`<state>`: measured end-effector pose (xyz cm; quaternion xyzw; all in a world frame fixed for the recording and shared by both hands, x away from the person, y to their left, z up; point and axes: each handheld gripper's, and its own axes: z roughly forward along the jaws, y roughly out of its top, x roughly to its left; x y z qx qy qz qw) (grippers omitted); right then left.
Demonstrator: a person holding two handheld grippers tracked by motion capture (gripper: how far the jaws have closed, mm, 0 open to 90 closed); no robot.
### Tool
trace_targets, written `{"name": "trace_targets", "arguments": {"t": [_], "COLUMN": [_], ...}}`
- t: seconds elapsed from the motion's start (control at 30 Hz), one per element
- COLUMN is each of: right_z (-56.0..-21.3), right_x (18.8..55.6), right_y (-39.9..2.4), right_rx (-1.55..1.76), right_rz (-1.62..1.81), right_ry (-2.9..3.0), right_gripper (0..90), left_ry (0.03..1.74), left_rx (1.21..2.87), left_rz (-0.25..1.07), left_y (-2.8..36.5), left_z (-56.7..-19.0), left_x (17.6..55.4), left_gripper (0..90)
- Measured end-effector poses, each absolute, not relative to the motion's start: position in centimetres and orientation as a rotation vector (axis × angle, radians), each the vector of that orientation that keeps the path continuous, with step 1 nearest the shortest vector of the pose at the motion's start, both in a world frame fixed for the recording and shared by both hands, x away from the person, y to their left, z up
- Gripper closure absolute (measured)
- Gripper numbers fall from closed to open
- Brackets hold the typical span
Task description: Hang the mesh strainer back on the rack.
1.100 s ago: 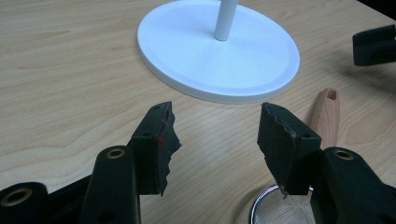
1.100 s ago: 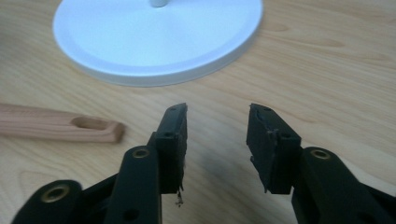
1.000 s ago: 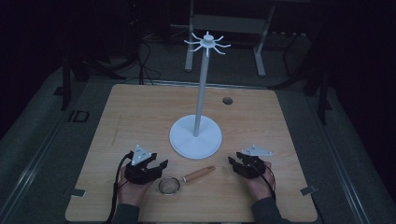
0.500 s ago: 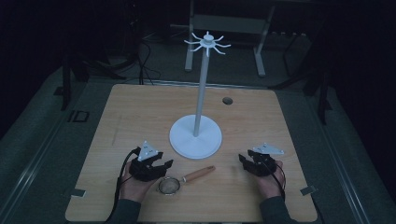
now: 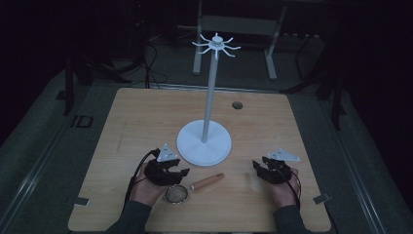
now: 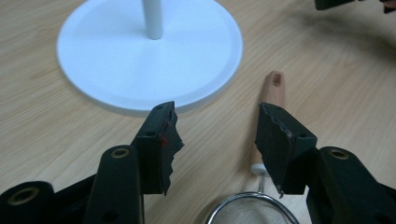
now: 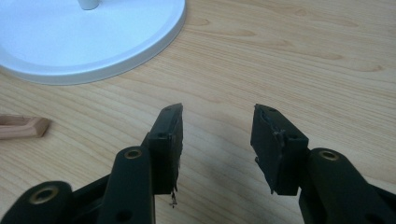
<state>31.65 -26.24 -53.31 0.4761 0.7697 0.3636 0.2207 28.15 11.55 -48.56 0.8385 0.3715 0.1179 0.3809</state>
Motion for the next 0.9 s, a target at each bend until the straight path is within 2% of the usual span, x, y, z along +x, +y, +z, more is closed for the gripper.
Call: {"name": "trace_targets", "arguments": {"t": [0.9], "right_z": [-53.6], "right_x": [31.7], "right_y": [-26.6], "right_rx": [1.332], "right_rz": [0.988], "right_ry": [2.142], "right_gripper": [52.3], "left_ry": [0.839], "left_rx": [2.42], "left_rz": [0.176], "left_y": [7.8], "left_z": [-48.4], "left_x": [30.0], "left_gripper": [50.5]}}
